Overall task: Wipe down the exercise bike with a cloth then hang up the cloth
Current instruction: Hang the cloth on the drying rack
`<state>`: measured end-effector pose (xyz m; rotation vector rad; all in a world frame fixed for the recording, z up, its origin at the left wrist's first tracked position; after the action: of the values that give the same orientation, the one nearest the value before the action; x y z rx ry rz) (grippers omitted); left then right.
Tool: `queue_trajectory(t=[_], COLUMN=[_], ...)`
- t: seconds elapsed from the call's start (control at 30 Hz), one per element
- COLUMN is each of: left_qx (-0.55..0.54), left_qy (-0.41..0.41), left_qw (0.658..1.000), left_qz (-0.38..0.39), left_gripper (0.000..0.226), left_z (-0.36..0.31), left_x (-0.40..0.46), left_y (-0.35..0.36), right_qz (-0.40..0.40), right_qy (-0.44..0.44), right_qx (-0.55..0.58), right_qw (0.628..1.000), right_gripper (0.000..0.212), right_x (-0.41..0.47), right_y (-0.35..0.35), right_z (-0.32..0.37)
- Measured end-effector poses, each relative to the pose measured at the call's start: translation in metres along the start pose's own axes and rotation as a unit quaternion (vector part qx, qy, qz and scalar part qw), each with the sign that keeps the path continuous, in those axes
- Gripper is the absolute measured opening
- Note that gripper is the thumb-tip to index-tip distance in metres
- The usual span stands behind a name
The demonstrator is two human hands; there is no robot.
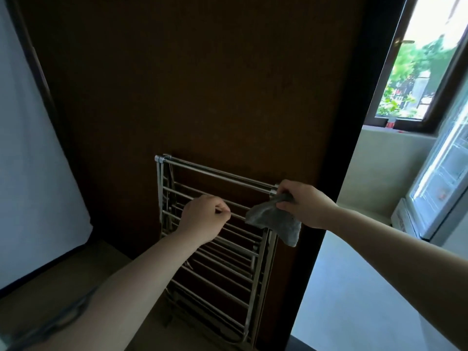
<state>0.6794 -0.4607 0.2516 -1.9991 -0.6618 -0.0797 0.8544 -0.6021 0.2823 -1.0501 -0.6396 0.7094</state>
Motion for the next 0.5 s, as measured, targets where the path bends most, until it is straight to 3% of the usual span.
queue_trajectory(t=[0.37, 0.5], left_qx=[-0.022, 0.004], left_qy=[-0.006, 0.013], left_qw=[1.000, 1.000], left_qz=[-0.010, 0.007], left_gripper=[0.017, 0.017], left_z=[0.029, 0.036], left_x=[0.103, 0.144], left_y=[0.011, 0.014], right_qz=[0.047, 0.009], right_qy=[0.072, 0.107], right_qx=[0.075, 0.039], right_qw=[0.993, 0.993], right_gripper=[0.009, 0.011], right_x=[0.146, 0.188], right_y=[0.034, 0.040], right_z=[-0.010, -0.018])
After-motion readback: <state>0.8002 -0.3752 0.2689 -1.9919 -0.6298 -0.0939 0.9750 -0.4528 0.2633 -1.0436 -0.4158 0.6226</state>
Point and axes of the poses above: each hand's wrist, its own x-axis towards the middle knuckle, its own y-axis out of the palm, z = x × y, the point moved 5 cm from there along x, towards the middle knuckle, and after that the axes turned 12 degrees about y, right-handed, at the moved point
